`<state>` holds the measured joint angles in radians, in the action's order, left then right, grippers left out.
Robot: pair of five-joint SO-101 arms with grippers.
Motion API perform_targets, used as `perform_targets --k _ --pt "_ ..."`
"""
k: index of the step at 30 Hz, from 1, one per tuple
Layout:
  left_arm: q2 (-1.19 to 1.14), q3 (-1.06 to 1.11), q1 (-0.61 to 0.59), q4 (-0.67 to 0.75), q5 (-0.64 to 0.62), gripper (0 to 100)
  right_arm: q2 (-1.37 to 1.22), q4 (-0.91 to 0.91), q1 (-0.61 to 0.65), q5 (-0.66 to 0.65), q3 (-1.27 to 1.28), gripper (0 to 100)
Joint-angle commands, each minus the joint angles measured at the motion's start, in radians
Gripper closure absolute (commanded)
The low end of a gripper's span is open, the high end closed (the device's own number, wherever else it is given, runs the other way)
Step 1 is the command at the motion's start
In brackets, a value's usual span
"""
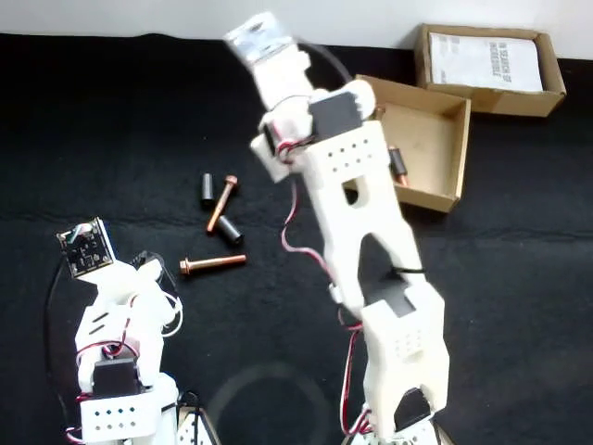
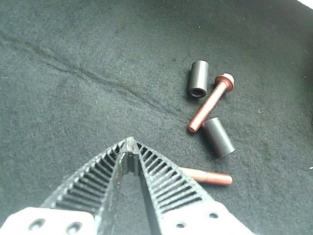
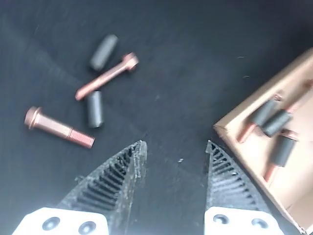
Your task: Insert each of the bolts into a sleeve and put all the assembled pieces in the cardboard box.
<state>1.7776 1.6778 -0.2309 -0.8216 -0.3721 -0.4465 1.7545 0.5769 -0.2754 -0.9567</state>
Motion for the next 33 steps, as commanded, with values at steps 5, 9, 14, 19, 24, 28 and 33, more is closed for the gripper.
perform_targets --k 5,9,14,19,24,28,33 --pt "0.018 0.018 -0.013 0.017 -0.005 99 0.076 0.004 0.097 -0.233 0.122 82.1" --pt "0.021 0.018 -0.081 0.017 -0.003 99 0.076 -0.081 0.131 -0.293 0.242 82.1" --pt "0.021 0.018 -0.262 0.009 -0.003 99 0.076 -0.240 0.177 -0.290 0.389 82.1" --pt "0.028 0.018 -0.449 -0.068 -0.003 99 0.076 -0.358 0.199 -0.290 0.487 82.1" --pt "0.030 0.018 -0.484 -0.077 -0.003 99 0.074 -0.456 0.200 -0.288 0.565 82.1" --pt "0.030 0.018 -0.478 -0.069 -0.003 99 0.024 -0.535 0.211 -0.235 0.595 82.1" --pt "0.030 0.018 -0.476 -0.069 -0.003 99 -0.082 -0.561 0.222 -0.215 0.564 82.1"
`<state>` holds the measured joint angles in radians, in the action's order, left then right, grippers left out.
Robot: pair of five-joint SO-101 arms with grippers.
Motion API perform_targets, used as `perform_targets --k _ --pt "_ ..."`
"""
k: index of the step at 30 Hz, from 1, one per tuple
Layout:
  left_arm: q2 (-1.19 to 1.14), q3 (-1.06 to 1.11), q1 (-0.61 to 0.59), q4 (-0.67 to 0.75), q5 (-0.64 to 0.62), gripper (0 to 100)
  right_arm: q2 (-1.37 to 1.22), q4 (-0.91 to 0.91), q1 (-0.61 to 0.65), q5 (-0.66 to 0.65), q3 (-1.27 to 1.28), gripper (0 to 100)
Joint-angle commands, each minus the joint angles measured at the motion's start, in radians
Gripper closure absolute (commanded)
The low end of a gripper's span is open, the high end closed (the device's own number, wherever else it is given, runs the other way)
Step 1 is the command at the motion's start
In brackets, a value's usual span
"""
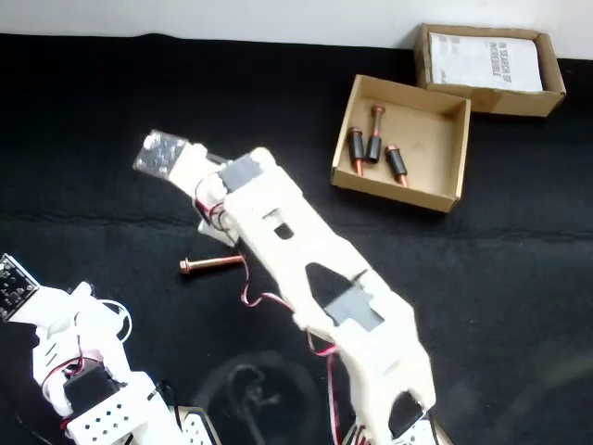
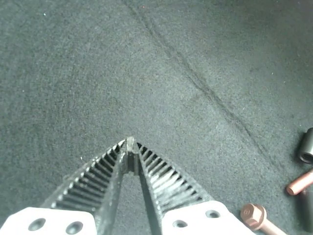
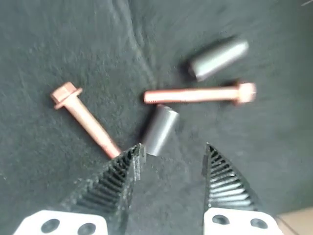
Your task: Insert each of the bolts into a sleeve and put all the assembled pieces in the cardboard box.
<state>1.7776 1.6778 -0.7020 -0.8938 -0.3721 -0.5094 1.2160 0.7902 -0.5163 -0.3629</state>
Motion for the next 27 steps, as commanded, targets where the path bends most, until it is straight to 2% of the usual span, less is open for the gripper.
perform_targets --k 1,12,27 --pt "0.030 0.018 -0.005 0.003 -0.003 99 -0.039 -0.025 0.008 0.043 -0.050 82.1" --pt "0.030 0.018 -0.004 0.003 -0.002 99 -0.242 -0.025 0.056 0.100 -0.265 82.1" --pt "0.030 0.018 0.012 0.003 -0.002 99 -0.331 0.001 -0.030 0.107 -0.297 82.3"
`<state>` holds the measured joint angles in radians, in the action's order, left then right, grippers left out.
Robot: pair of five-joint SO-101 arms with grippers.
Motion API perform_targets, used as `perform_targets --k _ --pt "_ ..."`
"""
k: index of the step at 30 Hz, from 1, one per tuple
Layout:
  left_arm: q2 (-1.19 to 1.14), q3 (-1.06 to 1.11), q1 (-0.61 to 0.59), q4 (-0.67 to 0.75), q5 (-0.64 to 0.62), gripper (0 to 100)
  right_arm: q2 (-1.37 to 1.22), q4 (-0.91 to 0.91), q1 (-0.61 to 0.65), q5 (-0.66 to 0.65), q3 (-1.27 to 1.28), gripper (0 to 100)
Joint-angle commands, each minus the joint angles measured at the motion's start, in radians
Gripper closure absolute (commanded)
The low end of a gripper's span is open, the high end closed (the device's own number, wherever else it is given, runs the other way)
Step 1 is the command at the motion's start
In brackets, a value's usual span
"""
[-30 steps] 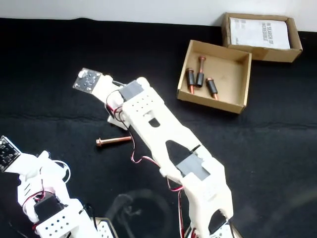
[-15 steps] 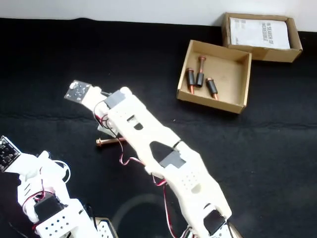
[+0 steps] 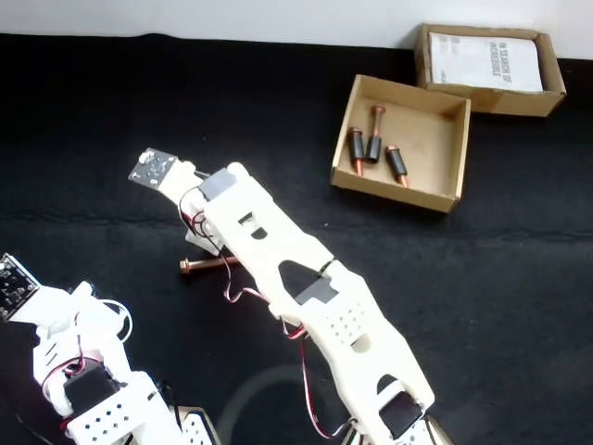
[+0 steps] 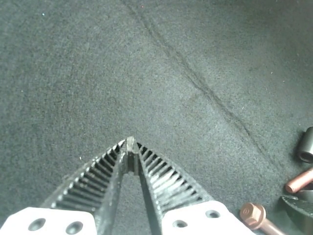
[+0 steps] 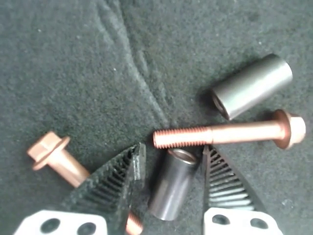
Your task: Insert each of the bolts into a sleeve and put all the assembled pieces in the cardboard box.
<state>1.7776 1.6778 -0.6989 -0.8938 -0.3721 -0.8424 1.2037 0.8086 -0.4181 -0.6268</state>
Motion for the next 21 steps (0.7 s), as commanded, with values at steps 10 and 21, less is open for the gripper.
perform_targets --k 10,21 --pt "0.030 0.018 0.008 0.003 -0.002 99 0.001 0.015 -0.071 0.011 0.021 99.1" --pt "0.030 0.018 0.022 0.003 -0.002 99 0.076 0.151 -0.120 0.011 -0.136 99.1"
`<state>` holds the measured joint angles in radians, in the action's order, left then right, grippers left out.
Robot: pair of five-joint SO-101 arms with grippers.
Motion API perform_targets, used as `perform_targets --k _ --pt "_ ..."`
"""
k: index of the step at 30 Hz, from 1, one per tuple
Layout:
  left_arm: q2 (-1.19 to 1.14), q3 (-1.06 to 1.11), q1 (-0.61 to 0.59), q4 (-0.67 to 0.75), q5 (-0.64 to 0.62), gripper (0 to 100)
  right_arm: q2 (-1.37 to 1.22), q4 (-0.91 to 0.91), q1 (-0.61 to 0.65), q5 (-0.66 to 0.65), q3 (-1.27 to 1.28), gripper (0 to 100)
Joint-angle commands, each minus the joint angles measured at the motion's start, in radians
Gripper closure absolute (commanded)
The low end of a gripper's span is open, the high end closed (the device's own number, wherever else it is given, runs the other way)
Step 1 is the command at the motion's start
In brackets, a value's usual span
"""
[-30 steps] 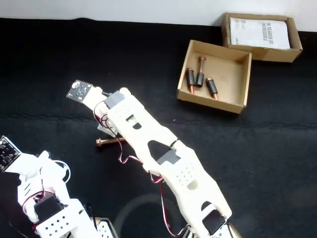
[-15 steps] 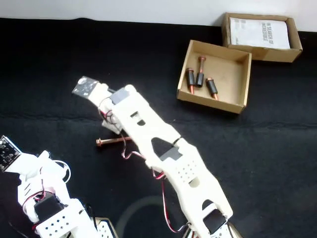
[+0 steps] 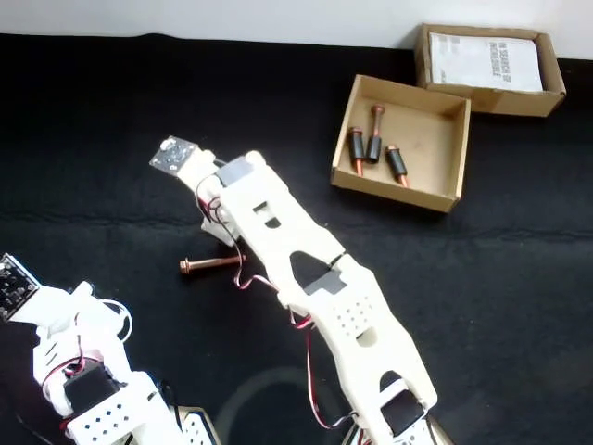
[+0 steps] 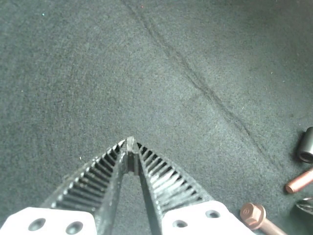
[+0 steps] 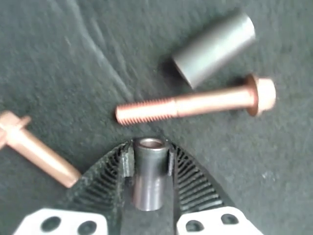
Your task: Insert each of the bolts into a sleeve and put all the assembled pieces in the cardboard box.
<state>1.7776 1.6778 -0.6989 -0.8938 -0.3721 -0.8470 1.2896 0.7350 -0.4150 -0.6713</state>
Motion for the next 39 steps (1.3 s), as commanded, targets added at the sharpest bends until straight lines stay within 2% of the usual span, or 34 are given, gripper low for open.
perform_targets --k 1,10,12,15,19,23,31,39 --pt "0.030 0.018 0.027 0.003 -0.002 99 0.097 0.091 -0.056 0.008 -0.133 99.1" --pt "0.027 0.018 0.059 -0.002 -0.002 99 0.246 0.410 -0.150 0.006 -0.490 99.1" --pt "0.025 0.018 0.068 -0.003 0.044 99 0.278 0.479 -0.182 0.006 -0.552 99.1" --pt "0.022 0.018 0.073 -0.005 0.103 99 0.374 0.476 -0.291 0.074 -0.561 99.1" --pt "0.021 0.018 0.073 -0.006 0.107 99 0.529 0.476 -0.426 0.143 -0.512 99.1" --pt "0.025 0.018 0.074 -0.035 0.103 99 0.753 0.476 -0.524 0.144 -0.291 99.1" --pt "0.028 0.016 0.079 -0.114 0.005 99 1.256 0.469 -0.579 0.146 0.460 99.1" --pt "0.028 0.016 0.271 -0.129 -0.032 99 1.655 0.340 -0.579 0.143 1.046 99.1"
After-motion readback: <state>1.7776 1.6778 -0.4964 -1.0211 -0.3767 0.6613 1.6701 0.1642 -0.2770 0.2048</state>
